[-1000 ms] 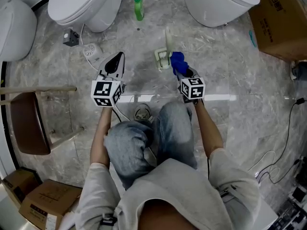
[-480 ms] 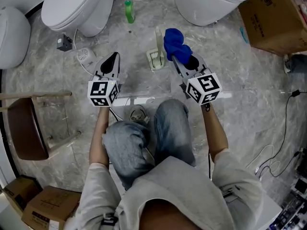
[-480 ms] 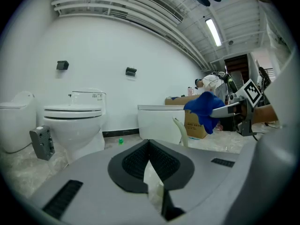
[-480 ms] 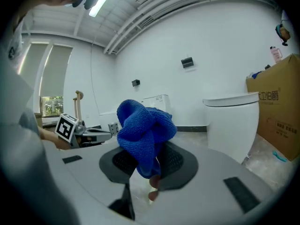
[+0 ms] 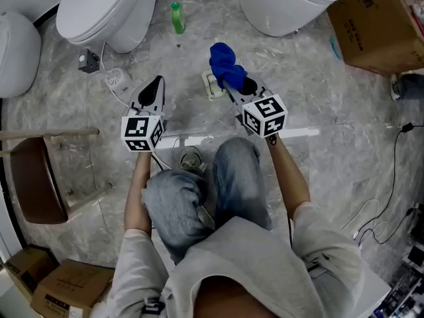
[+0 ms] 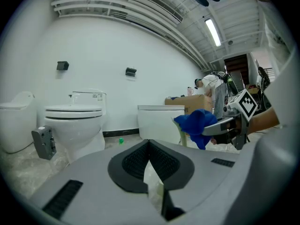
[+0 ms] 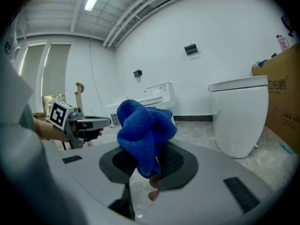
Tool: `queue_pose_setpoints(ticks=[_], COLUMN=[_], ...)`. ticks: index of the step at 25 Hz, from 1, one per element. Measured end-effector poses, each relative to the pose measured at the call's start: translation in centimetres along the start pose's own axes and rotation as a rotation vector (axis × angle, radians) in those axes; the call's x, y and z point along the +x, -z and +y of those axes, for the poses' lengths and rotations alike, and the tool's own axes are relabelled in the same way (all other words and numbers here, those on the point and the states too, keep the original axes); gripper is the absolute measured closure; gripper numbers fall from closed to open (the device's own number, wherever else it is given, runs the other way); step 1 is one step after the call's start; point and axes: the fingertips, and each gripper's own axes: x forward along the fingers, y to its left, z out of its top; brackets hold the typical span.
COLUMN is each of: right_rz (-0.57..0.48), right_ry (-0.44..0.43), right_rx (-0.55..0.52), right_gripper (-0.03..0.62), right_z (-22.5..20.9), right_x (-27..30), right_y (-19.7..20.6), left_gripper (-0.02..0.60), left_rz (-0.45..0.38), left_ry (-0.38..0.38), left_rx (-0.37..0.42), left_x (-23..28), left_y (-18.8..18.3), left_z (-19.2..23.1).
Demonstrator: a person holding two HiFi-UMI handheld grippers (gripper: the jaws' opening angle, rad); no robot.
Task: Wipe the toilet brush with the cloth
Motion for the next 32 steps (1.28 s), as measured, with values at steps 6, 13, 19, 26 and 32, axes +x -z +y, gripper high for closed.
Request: queue_pose_setpoints(ticks=[6, 13, 19, 26, 32], right_rz=[0.072, 0.136, 0.214, 0.319, 0.415], right_ry=[-0.008, 0.012, 0.021, 0.031, 0.05], right_rx=[0.05, 0.145, 0.199, 0.271, 0.328], right_gripper=[0.482, 0.482, 0.482, 0.482, 0.482], right_z=[-0.7, -2.4, -3.1, -3.8, -4.7], right_x=[0.9, 1.4, 2.3, 4.2, 5.4], right_y=[4.5, 9.2, 13.5, 18.7, 22.5], left_gripper=[0.563, 0.563, 0.563, 0.563, 0.563], left_rz=[0.004, 0.011, 0.024, 0.04, 0.053], left_ry=[0.004, 0.008, 0.003, 0.005, 0.002], left_rx=[-0.005, -0.001, 0.005, 0.025, 0.035], left_x=[0.1, 0.2, 0.0, -0.1, -0.3], left_y=[0.4, 0.8, 1.1, 1.3, 1.6], left_z=[0.1, 0.1, 0.4, 0.5, 0.5])
